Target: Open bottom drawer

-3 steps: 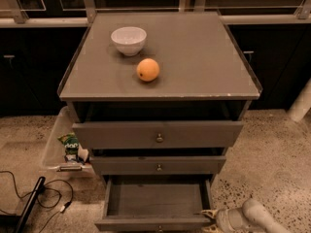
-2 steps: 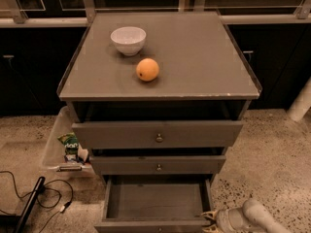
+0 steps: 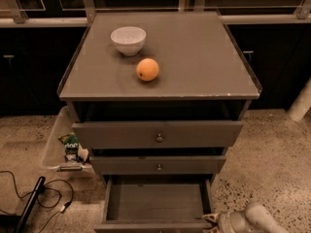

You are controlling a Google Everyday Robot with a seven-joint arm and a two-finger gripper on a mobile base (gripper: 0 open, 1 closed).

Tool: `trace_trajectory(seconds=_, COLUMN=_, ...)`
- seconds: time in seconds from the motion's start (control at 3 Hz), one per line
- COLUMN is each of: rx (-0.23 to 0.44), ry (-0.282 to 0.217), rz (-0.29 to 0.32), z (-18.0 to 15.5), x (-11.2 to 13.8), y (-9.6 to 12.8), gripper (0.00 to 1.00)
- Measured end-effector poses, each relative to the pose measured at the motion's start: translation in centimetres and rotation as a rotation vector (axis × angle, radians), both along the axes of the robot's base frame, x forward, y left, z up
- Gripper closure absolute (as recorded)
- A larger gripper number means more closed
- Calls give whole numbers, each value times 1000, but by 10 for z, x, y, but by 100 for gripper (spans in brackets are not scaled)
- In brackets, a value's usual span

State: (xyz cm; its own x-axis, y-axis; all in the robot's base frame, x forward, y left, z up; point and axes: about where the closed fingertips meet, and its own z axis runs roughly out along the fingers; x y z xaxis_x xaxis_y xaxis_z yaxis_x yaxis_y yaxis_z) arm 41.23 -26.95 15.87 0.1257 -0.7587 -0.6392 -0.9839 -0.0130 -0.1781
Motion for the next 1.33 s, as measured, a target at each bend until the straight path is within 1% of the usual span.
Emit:
trace_trajectory(seconds=1.0, rx=0, ry=0, rz=0, z=0, x=0, y=0, gripper=12)
trace_trajectory(seconds=1.33, rx=0, ry=0, rz=0, z=0, x=0, y=0, gripper=0)
